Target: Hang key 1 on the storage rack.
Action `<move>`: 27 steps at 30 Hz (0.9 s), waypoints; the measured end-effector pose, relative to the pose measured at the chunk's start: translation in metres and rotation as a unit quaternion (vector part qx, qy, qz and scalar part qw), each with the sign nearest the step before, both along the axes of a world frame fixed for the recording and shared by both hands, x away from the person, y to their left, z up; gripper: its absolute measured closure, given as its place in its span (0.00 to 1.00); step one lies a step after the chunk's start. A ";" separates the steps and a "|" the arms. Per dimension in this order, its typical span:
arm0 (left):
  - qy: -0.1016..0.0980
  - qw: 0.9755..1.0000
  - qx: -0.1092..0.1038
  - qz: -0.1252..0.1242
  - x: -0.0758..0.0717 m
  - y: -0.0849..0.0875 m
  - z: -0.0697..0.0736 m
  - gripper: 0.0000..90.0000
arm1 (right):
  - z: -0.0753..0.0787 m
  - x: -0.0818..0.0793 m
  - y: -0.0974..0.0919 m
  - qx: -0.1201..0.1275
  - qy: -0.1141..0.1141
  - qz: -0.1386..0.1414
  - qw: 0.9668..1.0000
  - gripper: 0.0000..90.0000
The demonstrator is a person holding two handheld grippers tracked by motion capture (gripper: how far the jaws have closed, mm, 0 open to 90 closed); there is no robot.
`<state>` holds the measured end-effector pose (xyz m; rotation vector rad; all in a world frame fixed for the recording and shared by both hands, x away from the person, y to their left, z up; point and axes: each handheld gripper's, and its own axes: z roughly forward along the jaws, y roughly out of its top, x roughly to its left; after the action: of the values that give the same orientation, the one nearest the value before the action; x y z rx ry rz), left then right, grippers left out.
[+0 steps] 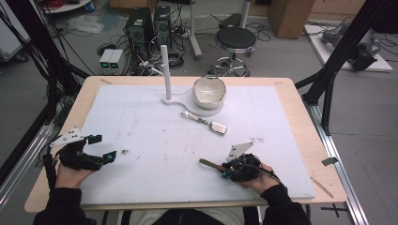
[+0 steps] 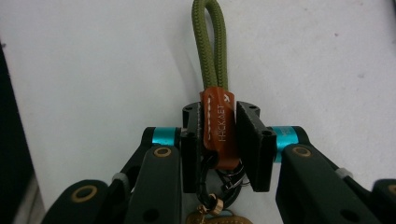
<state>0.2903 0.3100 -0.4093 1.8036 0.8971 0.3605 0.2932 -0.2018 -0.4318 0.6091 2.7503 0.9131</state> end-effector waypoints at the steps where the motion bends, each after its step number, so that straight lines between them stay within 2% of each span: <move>1: 0.000 1.000 0.000 0.000 0.000 0.000 0.000 0.02 | 0.000 0.000 0.000 -0.001 -0.002 0.000 1.000 0.81; 9: 0.000 1.000 -0.002 0.002 0.000 0.001 0.000 0.02 | 0.002 0.001 -0.002 0.003 -0.013 -0.008 1.000 0.83; 15: 0.000 1.000 0.001 0.002 0.000 0.000 0.000 0.02 | 0.009 0.005 -0.005 0.028 -0.027 -0.030 0.999 0.84; 20: -0.001 1.000 -0.001 0.003 -0.001 0.001 0.000 0.02 | 0.015 0.009 -0.003 0.037 -0.036 -0.037 0.998 0.84; 27: -0.002 1.000 -0.005 0.006 -0.002 0.001 0.001 0.02 | 0.024 0.016 0.000 0.067 -0.044 -0.048 0.996 0.84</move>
<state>0.2887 0.3112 -0.4085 1.7895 0.9047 0.3668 0.3092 -0.2017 -0.4076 0.6990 2.5730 1.0826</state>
